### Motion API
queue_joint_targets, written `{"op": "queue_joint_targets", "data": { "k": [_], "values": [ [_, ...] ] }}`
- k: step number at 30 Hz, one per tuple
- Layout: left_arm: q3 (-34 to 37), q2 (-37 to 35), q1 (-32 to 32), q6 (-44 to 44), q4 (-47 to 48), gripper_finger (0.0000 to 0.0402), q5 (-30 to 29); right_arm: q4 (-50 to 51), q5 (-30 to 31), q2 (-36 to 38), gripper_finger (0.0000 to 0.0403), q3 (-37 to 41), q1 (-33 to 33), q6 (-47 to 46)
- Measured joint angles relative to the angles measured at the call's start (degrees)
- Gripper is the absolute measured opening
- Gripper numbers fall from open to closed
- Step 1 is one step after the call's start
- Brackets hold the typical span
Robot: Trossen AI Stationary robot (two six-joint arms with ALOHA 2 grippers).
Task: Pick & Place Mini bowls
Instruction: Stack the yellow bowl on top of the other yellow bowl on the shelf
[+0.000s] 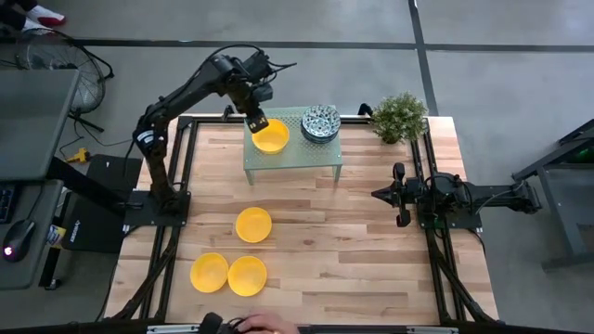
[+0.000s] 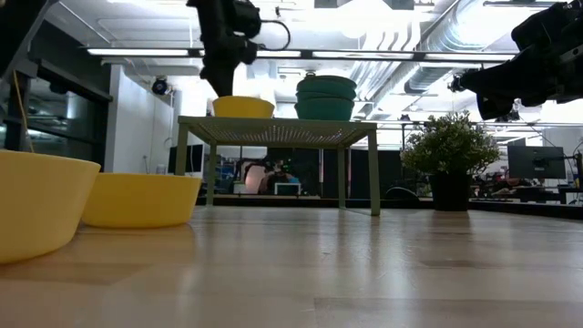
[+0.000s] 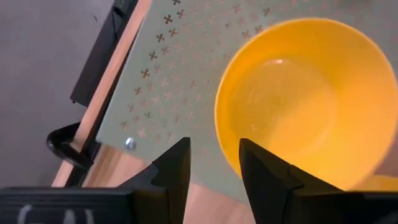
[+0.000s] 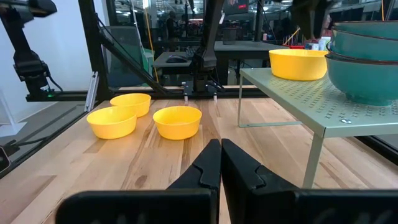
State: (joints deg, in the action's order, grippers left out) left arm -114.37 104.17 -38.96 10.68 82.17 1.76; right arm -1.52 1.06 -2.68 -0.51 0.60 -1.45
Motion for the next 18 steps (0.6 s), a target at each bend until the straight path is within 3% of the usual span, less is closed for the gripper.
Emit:
{"op": "queue_joint_targets", "data": {
  "k": [8,18],
  "values": [
    [0.0,-4.7,3.4,0.8,8.1,0.0133,-1.4,0.0,0.0,0.0,0.0,0.0,0.0,0.0],
    [0.9,-10.4,12.0,1.6,7.8,0.0133,0.4,0.0,0.0,0.0,0.0,0.0,0.0,0.0]
  ]
}}
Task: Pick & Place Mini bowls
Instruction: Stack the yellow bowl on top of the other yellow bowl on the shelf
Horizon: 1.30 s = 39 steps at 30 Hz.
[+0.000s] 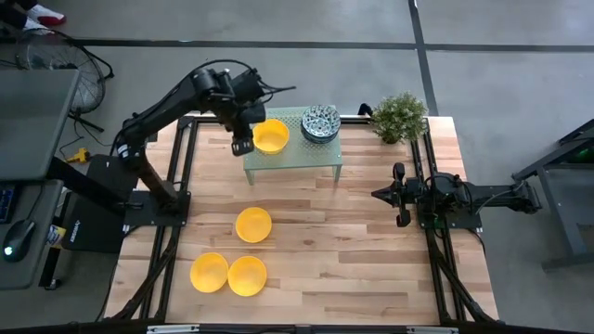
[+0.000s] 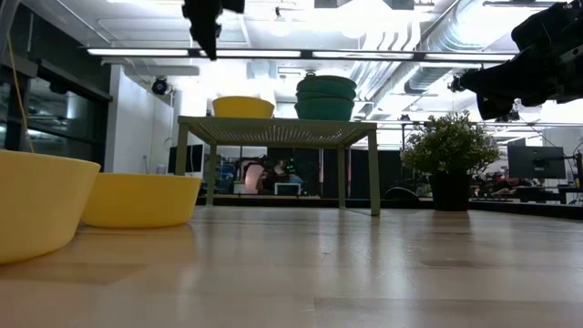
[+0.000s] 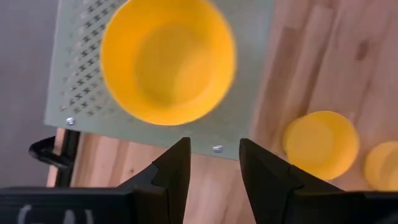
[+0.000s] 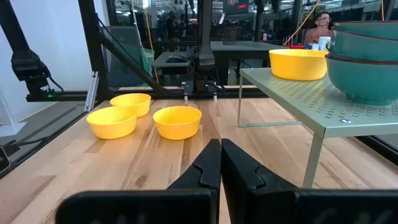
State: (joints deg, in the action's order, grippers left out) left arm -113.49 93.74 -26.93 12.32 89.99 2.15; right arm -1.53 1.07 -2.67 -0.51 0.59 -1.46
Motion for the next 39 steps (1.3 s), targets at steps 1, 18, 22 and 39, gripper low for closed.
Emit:
{"op": "queue_joint_targets", "data": {
  "k": [1,18,22,39],
  "values": [
    [0.0,-0.4,1.1,-0.9,0.0,0.0133,0.0,0.0,0.0,0.0,0.0,0.0,0.0,0.0],
    [30.7,-18.8,25.0,-21.1,0.1,0.0133,2.9,0.0,0.0,0.0,0.0,0.0,0.0,0.0],
    [36.3,-22.7,32.7,-24.8,0.1,0.0133,2.5,0.0,0.0,0.0,0.0,0.0,0.0,0.0],
    [57.7,-28.4,62.8,-48.3,-20.9,0.0133,1.4,0.0,0.0,0.0,0.0,0.0,0.0,0.0]
  ]
}}
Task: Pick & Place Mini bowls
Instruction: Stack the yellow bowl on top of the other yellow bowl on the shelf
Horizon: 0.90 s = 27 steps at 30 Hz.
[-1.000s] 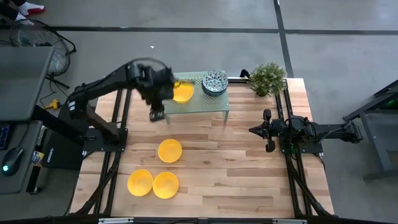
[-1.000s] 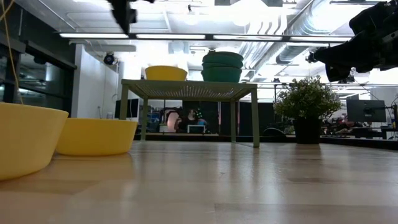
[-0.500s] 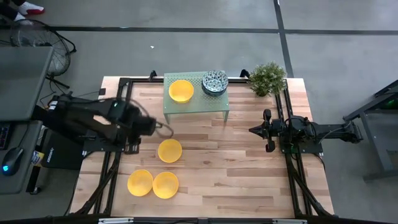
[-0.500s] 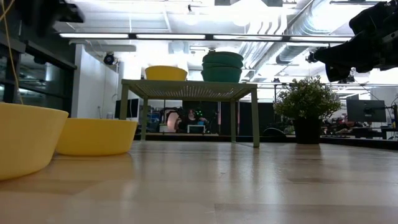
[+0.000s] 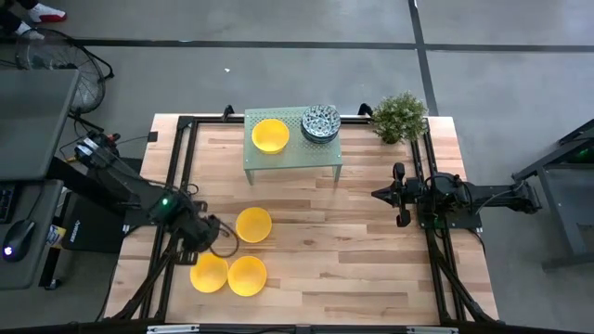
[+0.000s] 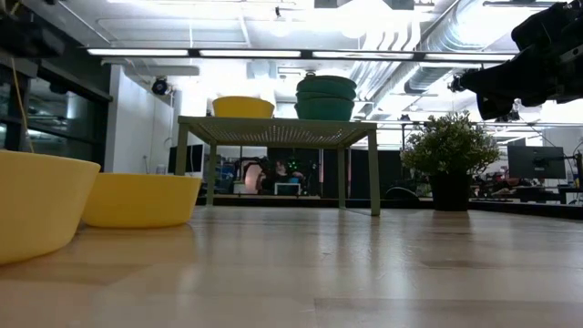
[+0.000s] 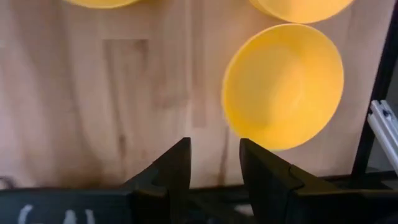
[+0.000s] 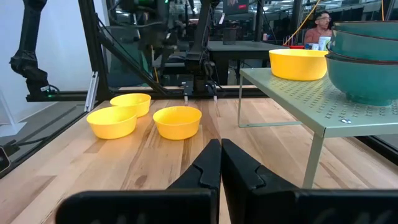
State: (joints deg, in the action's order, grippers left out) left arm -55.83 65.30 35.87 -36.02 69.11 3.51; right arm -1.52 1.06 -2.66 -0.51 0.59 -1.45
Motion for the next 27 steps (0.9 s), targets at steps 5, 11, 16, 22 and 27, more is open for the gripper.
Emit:
{"op": "queue_joint_targets", "data": {
  "k": [5,11,16,22,27],
  "values": [
    [5.4,0.4,5.4,-4.5,-10.1,0.0133,-0.3,0.0,0.0,0.0,0.0,0.0,0.0,0.0],
    [9.7,2.1,9.8,-9.6,-15.2,0.0133,-1.6,0.0,0.0,0.0,0.0,0.0,0.0,0.0],
    [11.5,4.6,11.0,-11.7,-19.7,0.0133,-3.5,0.0,0.0,0.0,0.0,0.0,0.0,0.0],
    [12.5,7.3,11.1,-14.0,-20.3,0.0133,-4.1,0.0,0.0,0.0,0.0,0.0,0.0,0.0],
    [12.5,10.0,11.0,-14.0,-21.9,0.0133,-4.1,0.0,0.0,0.0,0.0,0.0,0.0,0.0]
  ]
}}
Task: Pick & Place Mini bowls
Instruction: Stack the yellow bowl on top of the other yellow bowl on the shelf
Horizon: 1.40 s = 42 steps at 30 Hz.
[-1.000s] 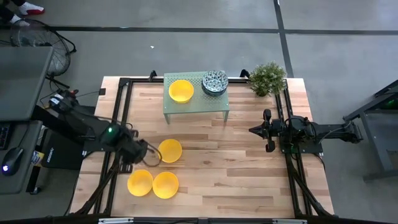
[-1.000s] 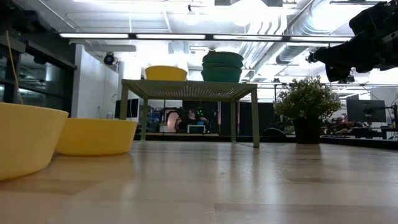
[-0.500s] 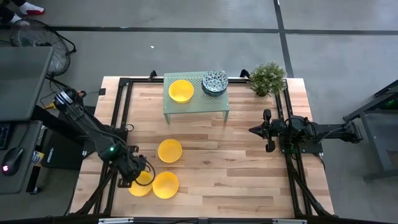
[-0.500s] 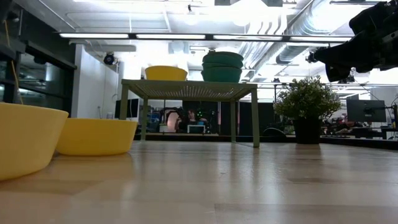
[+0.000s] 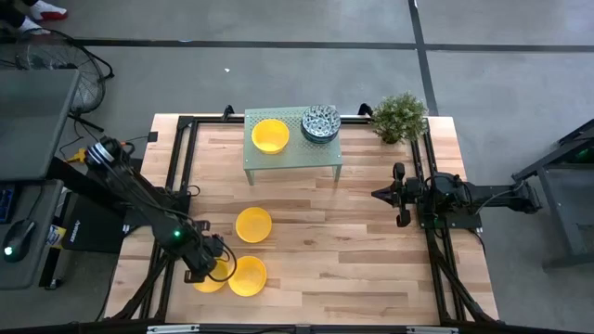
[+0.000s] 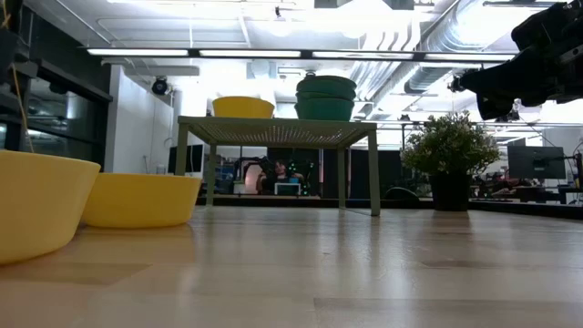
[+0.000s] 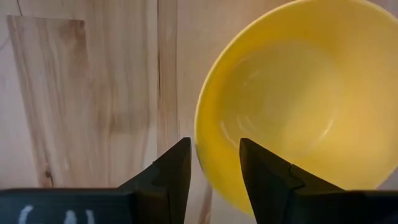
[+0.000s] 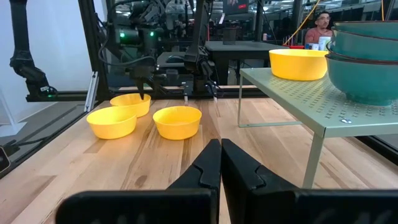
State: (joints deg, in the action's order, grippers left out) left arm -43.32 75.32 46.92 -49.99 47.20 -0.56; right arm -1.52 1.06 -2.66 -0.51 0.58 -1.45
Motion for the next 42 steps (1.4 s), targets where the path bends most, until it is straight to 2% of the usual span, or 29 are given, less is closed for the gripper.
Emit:
{"op": "queue_joint_targets", "data": {
  "k": [8,19,27,31,37,42],
  "values": [
    [0.0,2.2,0.0,-0.1,-0.1,0.012,0.0,0.0,0.0,0.0,0.0,0.0,0.0,0.0],
    [-0.2,3.3,0.0,-1.0,-0.2,0.0008,-0.5,0.0,0.0,0.0,0.0,0.0,0.0,0.0],
    [-0.2,1.8,-0.2,-3.7,-0.3,0.0004,0.0,0.0,0.0,0.0,0.0,0.0,0.0,0.0],
    [-1.5,-0.5,-2.5,-5.8,2.1,0.0002,0.3,0.0,0.0,0.0,0.0,0.0,0.0,0.0],
    [-8.3,-5.0,-8.3,-6.0,10.9,0.0001,-0.3,0.0,0.0,0.0,0.0,0.0,0.0,0.0],
    [-18.1,-6.2,-14.7,-5.8,22.0,0.0001,-2.3,0.0,0.0,0.0,0.0,0.0,0.0,0.0]
  ]
}}
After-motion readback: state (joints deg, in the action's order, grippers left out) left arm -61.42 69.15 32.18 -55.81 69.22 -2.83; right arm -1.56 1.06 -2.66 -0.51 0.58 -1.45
